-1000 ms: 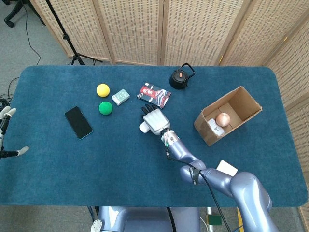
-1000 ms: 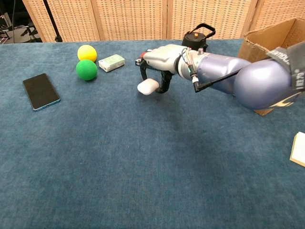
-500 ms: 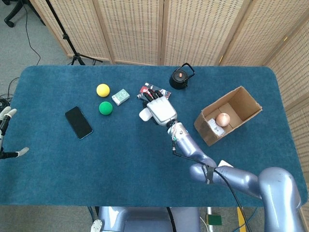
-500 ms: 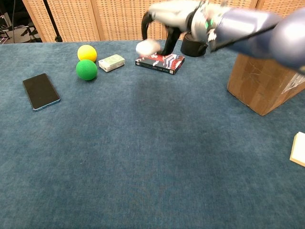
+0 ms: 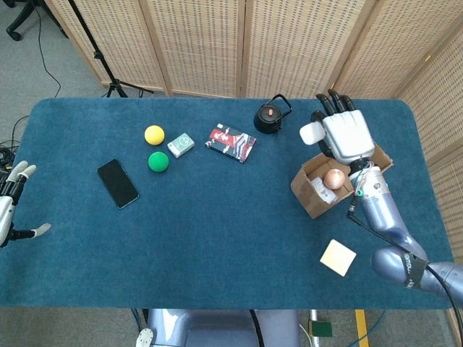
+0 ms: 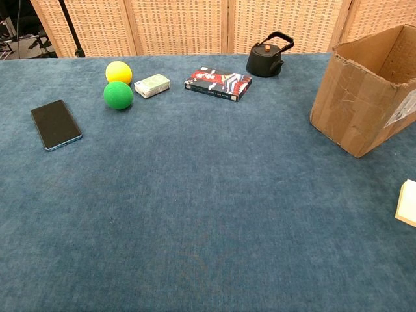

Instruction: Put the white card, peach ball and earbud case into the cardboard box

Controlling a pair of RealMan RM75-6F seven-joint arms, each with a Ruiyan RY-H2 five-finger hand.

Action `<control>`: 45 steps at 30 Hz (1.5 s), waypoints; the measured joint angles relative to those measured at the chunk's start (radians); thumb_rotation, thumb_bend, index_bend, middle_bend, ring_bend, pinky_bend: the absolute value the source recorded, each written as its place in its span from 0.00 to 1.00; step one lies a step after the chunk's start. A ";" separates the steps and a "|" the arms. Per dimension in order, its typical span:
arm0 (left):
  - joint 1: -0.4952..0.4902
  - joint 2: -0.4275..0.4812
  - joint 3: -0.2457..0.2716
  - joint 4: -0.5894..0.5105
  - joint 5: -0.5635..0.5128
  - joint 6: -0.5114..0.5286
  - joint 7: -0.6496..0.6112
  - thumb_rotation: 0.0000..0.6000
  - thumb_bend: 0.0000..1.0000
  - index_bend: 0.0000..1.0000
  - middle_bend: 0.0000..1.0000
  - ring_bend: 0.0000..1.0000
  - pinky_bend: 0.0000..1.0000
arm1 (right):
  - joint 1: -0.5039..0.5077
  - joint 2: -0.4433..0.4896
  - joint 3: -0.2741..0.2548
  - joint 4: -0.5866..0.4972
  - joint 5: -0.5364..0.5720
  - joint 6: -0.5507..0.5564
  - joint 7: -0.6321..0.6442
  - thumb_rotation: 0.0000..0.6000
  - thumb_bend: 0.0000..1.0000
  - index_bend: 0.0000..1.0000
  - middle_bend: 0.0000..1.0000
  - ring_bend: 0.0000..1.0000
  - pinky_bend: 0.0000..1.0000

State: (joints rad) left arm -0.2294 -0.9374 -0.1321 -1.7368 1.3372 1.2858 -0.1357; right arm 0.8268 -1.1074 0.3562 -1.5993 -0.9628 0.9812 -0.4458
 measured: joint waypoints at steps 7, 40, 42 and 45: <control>-0.002 -0.001 0.003 -0.012 0.007 0.007 0.015 1.00 0.00 0.00 0.00 0.00 0.00 | -0.057 -0.003 -0.073 0.062 -0.070 0.004 0.079 1.00 0.44 0.53 0.13 0.00 0.12; 0.009 0.016 0.011 -0.013 0.012 0.014 -0.019 1.00 0.00 0.00 0.00 0.00 0.00 | -0.065 -0.081 -0.134 0.214 0.021 -0.065 0.046 1.00 0.17 0.05 0.00 0.00 0.12; 0.010 0.017 0.011 -0.015 0.014 0.016 -0.020 1.00 0.00 0.00 0.00 0.00 0.00 | -0.069 -0.068 -0.132 0.197 0.018 -0.056 0.046 1.00 0.18 0.05 0.00 0.00 0.12; 0.013 0.018 0.013 -0.017 0.020 0.023 -0.021 1.00 0.00 0.00 0.00 0.00 0.00 | -0.082 -0.043 -0.126 0.159 0.002 -0.025 0.054 1.00 0.16 0.05 0.00 0.00 0.12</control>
State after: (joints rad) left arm -0.2163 -0.9191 -0.1193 -1.7540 1.3571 1.3091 -0.1563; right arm 0.7451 -1.1502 0.2303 -1.4401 -0.9610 0.9561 -0.3913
